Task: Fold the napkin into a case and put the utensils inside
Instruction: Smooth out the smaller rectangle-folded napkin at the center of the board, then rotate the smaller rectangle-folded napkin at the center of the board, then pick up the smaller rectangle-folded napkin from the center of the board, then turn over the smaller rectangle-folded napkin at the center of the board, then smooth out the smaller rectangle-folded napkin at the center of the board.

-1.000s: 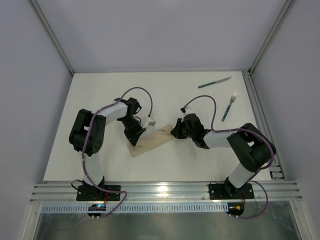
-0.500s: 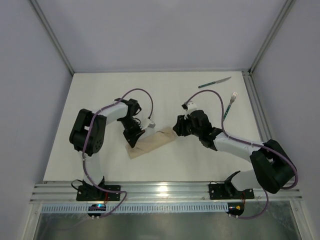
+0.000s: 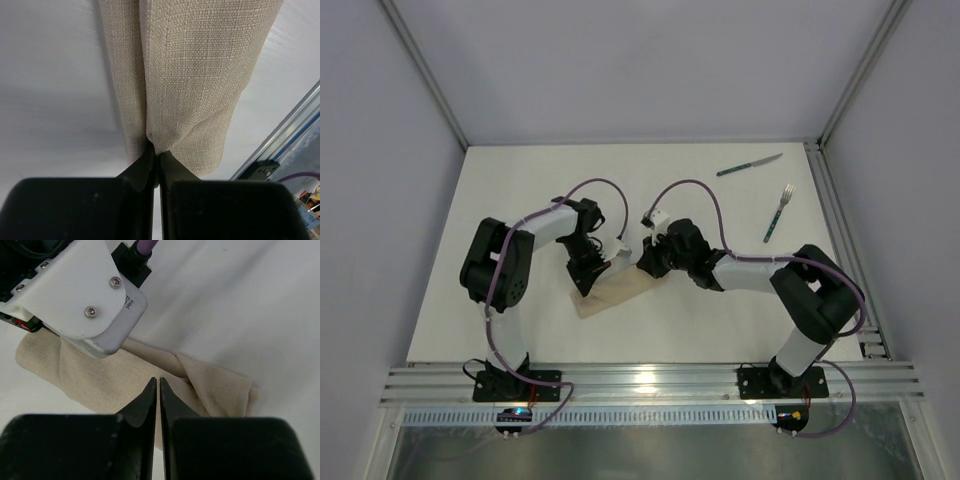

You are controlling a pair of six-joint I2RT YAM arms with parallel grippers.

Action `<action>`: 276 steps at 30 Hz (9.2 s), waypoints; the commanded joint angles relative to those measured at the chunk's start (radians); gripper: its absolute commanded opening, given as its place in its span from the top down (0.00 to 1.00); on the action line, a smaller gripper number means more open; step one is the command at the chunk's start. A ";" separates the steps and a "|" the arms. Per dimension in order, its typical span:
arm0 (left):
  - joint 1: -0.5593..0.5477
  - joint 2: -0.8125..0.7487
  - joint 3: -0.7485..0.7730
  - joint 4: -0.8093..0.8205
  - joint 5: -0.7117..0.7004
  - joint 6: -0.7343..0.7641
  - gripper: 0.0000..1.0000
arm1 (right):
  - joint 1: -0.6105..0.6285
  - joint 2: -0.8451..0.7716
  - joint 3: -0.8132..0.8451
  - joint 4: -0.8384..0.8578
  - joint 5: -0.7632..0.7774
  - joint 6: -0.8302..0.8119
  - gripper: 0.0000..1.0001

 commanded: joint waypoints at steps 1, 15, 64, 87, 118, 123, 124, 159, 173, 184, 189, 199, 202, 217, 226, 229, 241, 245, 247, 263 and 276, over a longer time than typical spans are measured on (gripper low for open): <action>-0.002 -0.031 0.016 0.001 -0.032 -0.013 1.00 | 0.010 0.055 0.058 0.083 -0.061 0.016 0.93; 0.033 -0.177 0.042 -0.084 0.007 0.036 0.60 | 0.008 0.210 0.124 -0.026 0.109 0.136 0.96; -0.029 -0.023 -0.068 0.536 -0.407 0.022 0.96 | -0.315 0.372 0.628 -0.502 -0.420 -0.155 0.36; -0.074 0.036 -0.059 0.745 -0.358 0.192 0.96 | -0.237 0.699 0.894 -0.862 -0.532 -0.091 0.38; -0.054 -0.049 -0.024 0.716 -0.331 -0.033 0.82 | -0.164 0.580 0.437 -0.269 -0.359 0.315 0.96; 0.004 -0.101 0.091 0.615 -0.272 -0.173 0.63 | -0.162 0.526 0.348 -0.180 -0.318 0.360 0.96; 0.018 -0.115 0.103 0.592 -0.243 -0.202 0.59 | -0.162 0.508 0.339 -0.172 -0.311 0.360 0.96; 0.175 0.030 0.045 0.529 0.092 -0.400 0.66 | -0.116 0.480 0.322 -0.043 -0.354 0.383 0.59; 0.195 -0.016 0.038 0.546 0.037 -0.423 0.68 | -0.136 0.489 0.319 -0.042 -0.370 0.383 0.96; 0.207 -0.083 0.059 0.524 0.003 -0.402 0.65 | -0.142 0.340 0.257 -0.092 -0.327 0.311 0.97; 0.212 -0.134 0.070 0.504 0.006 -0.409 0.55 | -0.142 0.218 0.236 -0.167 -0.218 0.241 0.97; 0.245 -0.259 0.094 0.458 -0.023 -0.379 0.52 | -0.150 -0.012 0.308 -0.678 0.240 -0.088 0.97; 0.248 -0.276 0.093 0.460 -0.038 -0.363 0.51 | -0.150 -0.057 0.337 -0.773 0.447 -0.135 0.97; 0.278 -0.316 0.082 0.487 -0.035 -0.366 0.50 | 0.213 0.386 0.436 -0.875 1.233 -0.174 0.97; 0.279 -0.318 0.085 0.472 -0.020 -0.363 0.47 | 0.350 0.518 0.535 -0.901 1.083 -0.105 0.96; 0.279 -0.315 0.088 0.466 -0.022 -0.363 0.46 | 0.355 0.491 0.532 -0.875 1.025 -0.106 0.89; 0.279 -0.292 0.120 0.449 -0.011 -0.366 0.45 | 0.399 0.212 0.529 -0.727 0.700 -0.140 0.38; 0.276 -0.247 0.165 0.470 0.015 -0.412 0.46 | 0.386 0.040 0.469 -0.762 0.689 -0.051 0.39; 0.253 -0.198 0.198 0.475 0.011 -0.434 0.47 | 0.355 -0.077 0.385 -0.799 0.677 0.028 0.54; -0.100 0.180 0.561 0.389 0.093 -0.464 0.48 | 0.129 -0.206 -0.112 -0.579 0.328 0.161 0.96; -0.157 0.345 0.571 0.374 -0.048 -0.422 0.55 | 0.108 -0.272 -0.096 -0.579 0.331 0.188 0.96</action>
